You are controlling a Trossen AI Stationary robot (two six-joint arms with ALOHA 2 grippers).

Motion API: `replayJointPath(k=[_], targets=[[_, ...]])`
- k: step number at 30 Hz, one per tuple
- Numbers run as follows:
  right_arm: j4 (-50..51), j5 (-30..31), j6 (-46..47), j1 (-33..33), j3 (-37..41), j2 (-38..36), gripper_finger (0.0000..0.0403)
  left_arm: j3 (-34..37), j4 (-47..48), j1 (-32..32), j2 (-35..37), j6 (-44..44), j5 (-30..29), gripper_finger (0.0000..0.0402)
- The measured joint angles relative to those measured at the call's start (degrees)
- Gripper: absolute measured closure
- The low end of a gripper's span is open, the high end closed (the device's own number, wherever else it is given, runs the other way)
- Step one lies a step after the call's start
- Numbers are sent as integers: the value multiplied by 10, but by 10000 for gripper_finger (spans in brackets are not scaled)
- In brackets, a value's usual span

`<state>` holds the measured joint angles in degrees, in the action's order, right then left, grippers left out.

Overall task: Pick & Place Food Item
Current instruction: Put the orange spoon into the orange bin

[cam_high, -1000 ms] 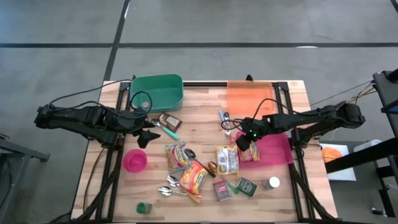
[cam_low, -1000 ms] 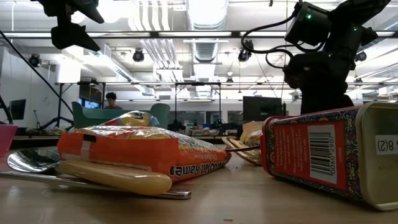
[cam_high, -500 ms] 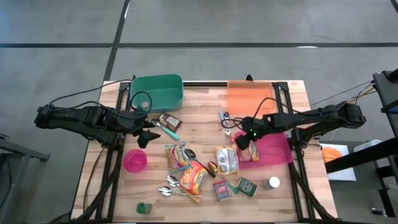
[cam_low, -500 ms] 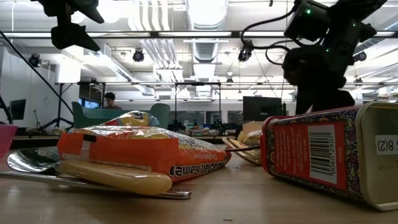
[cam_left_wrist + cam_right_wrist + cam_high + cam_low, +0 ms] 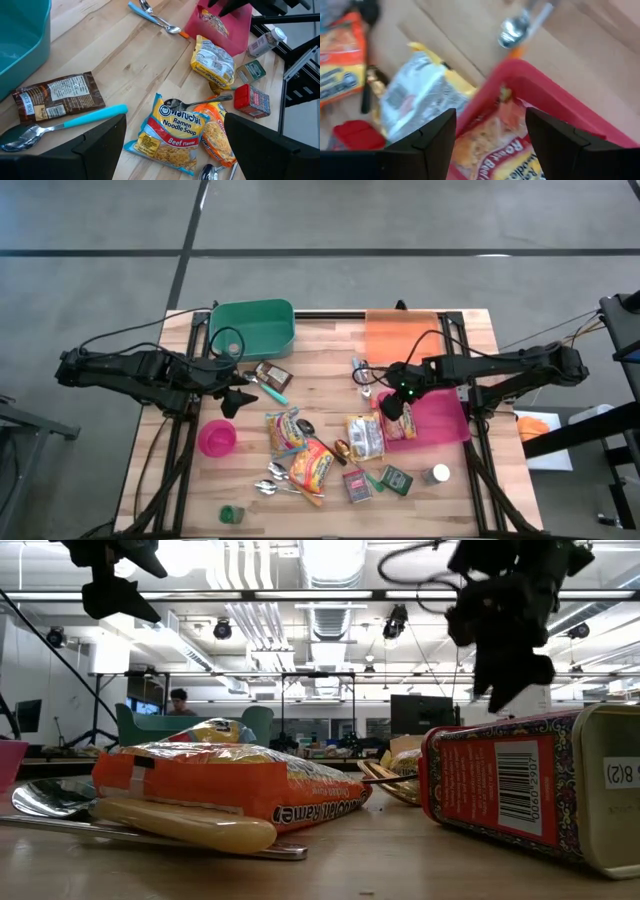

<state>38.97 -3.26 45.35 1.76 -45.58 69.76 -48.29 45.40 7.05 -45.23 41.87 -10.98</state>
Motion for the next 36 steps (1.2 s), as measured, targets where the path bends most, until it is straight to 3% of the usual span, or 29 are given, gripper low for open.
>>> replayJointPath(k=[6, 10, 15, 21, 28, 36], targets=[[15, -17, -52, -44, -35, 0, 167, 0, 0, 0, 0, 0, 0, 65], [40, -11, -40, -86, -52, 0, 168, 0, 0, 0, 0, -4, 0, 65], [95, 36, 59, -143, -79, 0, 168, 0, 0, 0, 0, -12, 0, 65], [162, 88, 264, -211, -124, 1, 168, 0, -8, 0, 0, -13, -5, 65], [286, 99, 453, -276, -200, 36, 168, 0, -11, -2, 0, -24, -41, 65], [313, 170, 427, -308, -291, 132, 168, 0, -44, -9, 0, -95, -41, 64]])
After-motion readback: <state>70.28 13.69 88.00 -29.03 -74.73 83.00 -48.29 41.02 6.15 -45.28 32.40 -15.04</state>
